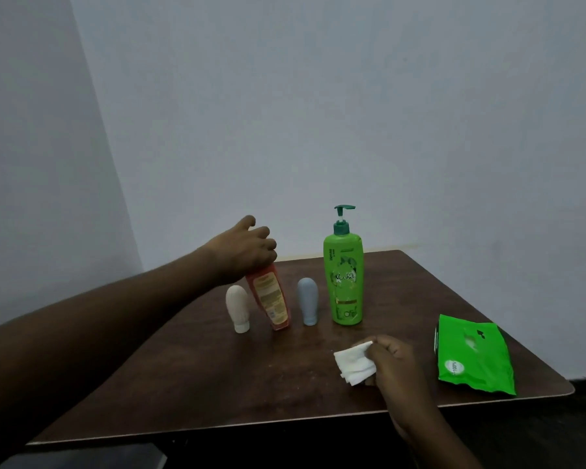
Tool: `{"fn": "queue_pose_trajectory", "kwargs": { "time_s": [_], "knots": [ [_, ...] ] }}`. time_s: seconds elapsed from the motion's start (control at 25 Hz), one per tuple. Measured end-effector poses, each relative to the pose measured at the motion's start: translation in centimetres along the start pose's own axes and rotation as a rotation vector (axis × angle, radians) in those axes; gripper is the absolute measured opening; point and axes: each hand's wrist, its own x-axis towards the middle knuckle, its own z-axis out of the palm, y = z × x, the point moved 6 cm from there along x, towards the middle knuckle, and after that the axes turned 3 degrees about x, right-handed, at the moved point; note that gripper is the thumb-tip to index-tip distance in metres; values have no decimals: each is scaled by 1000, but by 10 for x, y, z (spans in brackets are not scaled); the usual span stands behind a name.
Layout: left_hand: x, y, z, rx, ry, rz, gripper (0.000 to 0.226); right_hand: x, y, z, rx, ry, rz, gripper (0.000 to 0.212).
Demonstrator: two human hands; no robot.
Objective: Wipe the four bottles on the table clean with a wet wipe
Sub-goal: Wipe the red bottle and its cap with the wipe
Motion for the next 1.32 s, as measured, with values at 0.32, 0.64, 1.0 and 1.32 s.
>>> {"fn": "queue_pose_trajectory", "kwargs": {
  "time_s": [0.32,0.64,1.0,1.32],
  "knots": [
    [-89,13,-15,-652,-142,-280,58,-3,-1,-6,396,132,163,19],
    [-150,126,13,-1415,-27,-691,71,0,-25,-18,103,158,-21,20],
    [-159,162,30,-1680,172,-922,74,-43,-43,61,-1206,-178,-441,38],
    [-167,165,34,-1725,356,-947,73,-92,-22,164,-1232,-459,-730,59]
  ]
}}
